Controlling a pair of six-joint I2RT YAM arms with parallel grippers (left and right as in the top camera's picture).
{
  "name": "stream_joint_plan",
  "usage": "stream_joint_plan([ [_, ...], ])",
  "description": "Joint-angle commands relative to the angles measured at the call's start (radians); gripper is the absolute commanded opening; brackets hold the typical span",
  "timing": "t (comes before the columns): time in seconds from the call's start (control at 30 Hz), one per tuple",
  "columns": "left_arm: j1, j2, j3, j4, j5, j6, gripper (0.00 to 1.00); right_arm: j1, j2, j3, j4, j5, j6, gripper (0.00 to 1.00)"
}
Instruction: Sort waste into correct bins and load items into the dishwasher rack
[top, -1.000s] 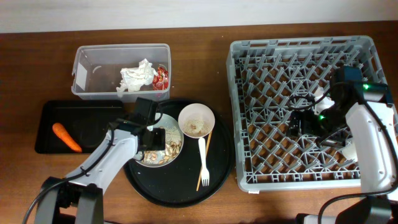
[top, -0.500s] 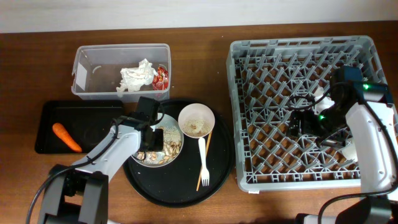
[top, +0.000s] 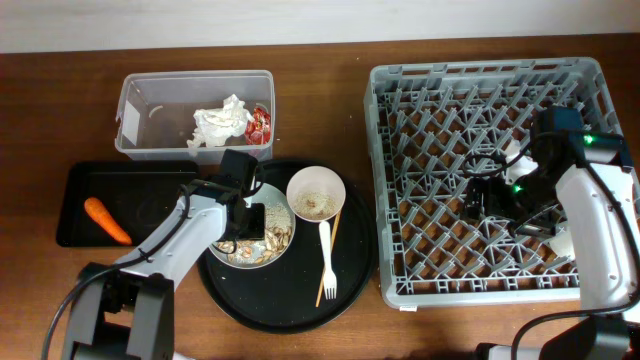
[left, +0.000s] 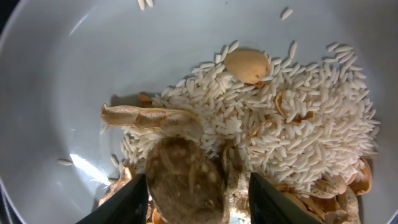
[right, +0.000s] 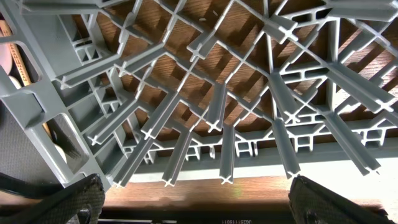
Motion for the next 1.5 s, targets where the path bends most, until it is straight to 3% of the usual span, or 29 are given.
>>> stream_joint_plan([
  [0.0, -0.003, 0.013, 0.002, -0.001, 0.007, 0.005, 0.50, 0.006, -0.002, 0.002, -0.005, 0.009, -0.011, 0.98],
  [0.07, -0.003, 0.013, 0.002, -0.002, 0.008, 0.005, 0.43, 0.006, -0.002, 0.002, -0.006, 0.009, -0.011, 0.98],
  [0.13, -0.003, 0.013, 0.002, -0.002, 0.008, 0.005, 0.27, 0.006, -0.002, 0.002, -0.007, 0.010, -0.011, 0.98],
  [0.27, -0.003, 0.008, 0.023, -0.024, 0.007, 0.006, 0.15, 0.006, -0.002, 0.002, -0.008, 0.009, -0.014, 0.98],
  [0.37, -0.003, -0.046, 0.155, -0.157, -0.112, 0.006, 0.04, 0.006, -0.002, 0.002, -0.008, 0.010, -0.014, 0.98],
  [0.47, 0.036, -0.117, 0.216, -0.188, -0.134, 0.010, 0.00, 0.006, -0.002, 0.002, -0.008, 0.010, -0.014, 0.99],
  [0.57, 0.201, -0.129, 0.216, -0.188, -0.133, 0.014, 0.00, 0.006, -0.002, 0.002, -0.008, 0.010, -0.014, 0.98],
  [0.63, 0.409, -0.128, 0.216, -0.121, -0.133, 0.021, 0.01, 0.006, -0.002, 0.002, -0.008, 0.010, -0.014, 0.98],
  [0.8, 0.600, -0.072, 0.216, 0.038, -0.133, 0.020, 0.01, 0.006, -0.002, 0.002, -0.008, 0.009, -0.014, 0.98],
  [0.93, 0.664, 0.030, 0.216, 0.109, -0.133, 0.021, 0.17, 0.006, -0.002, 0.002, -0.008, 0.010, -0.014, 0.98],
  [0.97, 0.672, 0.032, 0.216, 0.120, -0.132, 0.021, 0.47, 0.006, -0.002, 0.002, -0.008, 0.010, -0.014, 0.98],
  [1.0, 0.673, 0.032, 0.217, 0.132, -0.129, 0.021, 0.87, 0.006, -0.002, 0.002, -0.009, 0.009, -0.014, 0.98],
  [1.03, 0.673, 0.030, 0.224, 0.123, -0.116, 0.021, 0.99, 0.006, -0.002, 0.002, -0.011, 0.010, -0.014, 0.98],
  [1.07, 0.672, 0.027, 0.229, 0.111, -0.107, 0.021, 0.99, 0.006, -0.002, 0.002, -0.012, 0.010, -0.014, 0.98],
  [1.17, 0.644, -0.059, 0.253, -0.005, 0.105, 0.020, 0.99, 0.006, -0.002, 0.002, -0.010, 0.009, -0.014, 0.98],
  [1.27, 0.506, -0.113, 0.253, -0.145, 0.158, 0.044, 0.99, 0.006, -0.002, 0.002, -0.009, 0.009, -0.014, 0.98],
  [1.33, 0.259, -0.112, 0.248, -0.298, 0.157, 0.066, 0.99, 0.006, -0.002, 0.002, -0.010, 0.009, -0.014, 0.98],
  [1.4, 0.090, -0.112, 0.223, -0.330, 0.154, 0.066, 0.99, 0.006, -0.002, 0.002, -0.013, 0.009, -0.014, 0.98],
  [1.47, -0.065, -0.112, 0.159, -0.338, 0.154, 0.066, 0.89, 0.006, -0.002, 0.002, -0.013, 0.009, -0.014, 0.98],
])
